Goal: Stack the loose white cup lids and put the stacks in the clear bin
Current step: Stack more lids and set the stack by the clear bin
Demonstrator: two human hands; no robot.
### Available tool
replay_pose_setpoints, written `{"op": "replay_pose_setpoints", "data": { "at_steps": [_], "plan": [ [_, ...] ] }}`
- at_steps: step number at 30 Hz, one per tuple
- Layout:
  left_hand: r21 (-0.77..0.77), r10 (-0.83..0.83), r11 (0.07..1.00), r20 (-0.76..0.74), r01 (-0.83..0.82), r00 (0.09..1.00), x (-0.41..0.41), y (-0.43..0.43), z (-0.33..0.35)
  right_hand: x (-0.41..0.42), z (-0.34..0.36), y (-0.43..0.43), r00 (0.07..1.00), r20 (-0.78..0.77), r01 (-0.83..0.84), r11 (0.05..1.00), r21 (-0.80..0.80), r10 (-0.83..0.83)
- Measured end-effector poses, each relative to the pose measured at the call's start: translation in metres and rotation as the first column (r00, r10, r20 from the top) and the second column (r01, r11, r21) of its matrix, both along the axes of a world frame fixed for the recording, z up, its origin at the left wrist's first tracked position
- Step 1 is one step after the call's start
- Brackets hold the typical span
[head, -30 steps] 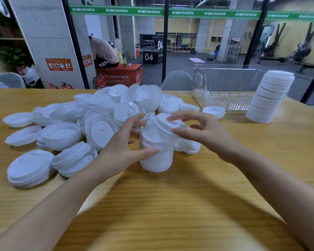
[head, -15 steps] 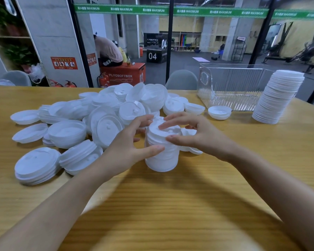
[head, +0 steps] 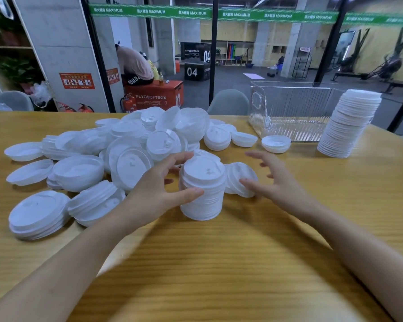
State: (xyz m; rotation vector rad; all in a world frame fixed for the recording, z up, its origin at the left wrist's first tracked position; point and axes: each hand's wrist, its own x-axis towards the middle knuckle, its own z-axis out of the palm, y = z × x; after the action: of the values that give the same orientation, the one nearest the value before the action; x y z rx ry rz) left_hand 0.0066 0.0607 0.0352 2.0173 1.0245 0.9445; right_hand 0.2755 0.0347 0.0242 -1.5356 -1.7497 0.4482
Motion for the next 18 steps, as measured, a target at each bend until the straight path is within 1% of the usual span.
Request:
{"op": "replay_pose_setpoints", "data": {
  "at_steps": [2, 3, 5, 9, 15, 18],
  "plan": [
    [-0.001, 0.001, 1.000, 0.009, -0.001, 1.000, 0.000, 0.000, 0.000, 0.006, -0.012, 0.002, 0.993, 0.121, 0.014, 0.997, -0.081, -0.004],
    [-0.003, 0.000, 1.000, 0.011, 0.000, 1.000, 0.000, 0.000, -0.001, 0.007, -0.015, 0.004, 0.989, 0.149, 0.011, 0.996, -0.092, 0.002],
    [-0.004, -0.001, 1.000, 0.013, 0.001, 1.000, 0.000, 0.000, -0.002, 0.008, -0.017, 0.008, 0.989, 0.147, 0.000, 0.997, -0.073, 0.010],
    [-0.009, 0.004, 1.000, 0.014, -0.004, 1.000, 0.000, 0.000, -0.002, 0.007, -0.016, 0.008, 0.995, 0.099, 0.005, 0.999, -0.043, -0.001],
    [-0.013, 0.002, 1.000, 0.024, -0.002, 1.000, 0.000, -0.001, -0.002, 0.006, -0.006, 0.003, 0.997, -0.076, 0.020, 1.000, 0.016, -0.019],
    [-0.010, -0.003, 1.000, 0.026, 0.003, 1.000, 0.000, -0.001, -0.001, 0.002, 0.003, 0.000, 0.987, -0.158, 0.008, 0.999, 0.042, -0.002]
  ]
}}
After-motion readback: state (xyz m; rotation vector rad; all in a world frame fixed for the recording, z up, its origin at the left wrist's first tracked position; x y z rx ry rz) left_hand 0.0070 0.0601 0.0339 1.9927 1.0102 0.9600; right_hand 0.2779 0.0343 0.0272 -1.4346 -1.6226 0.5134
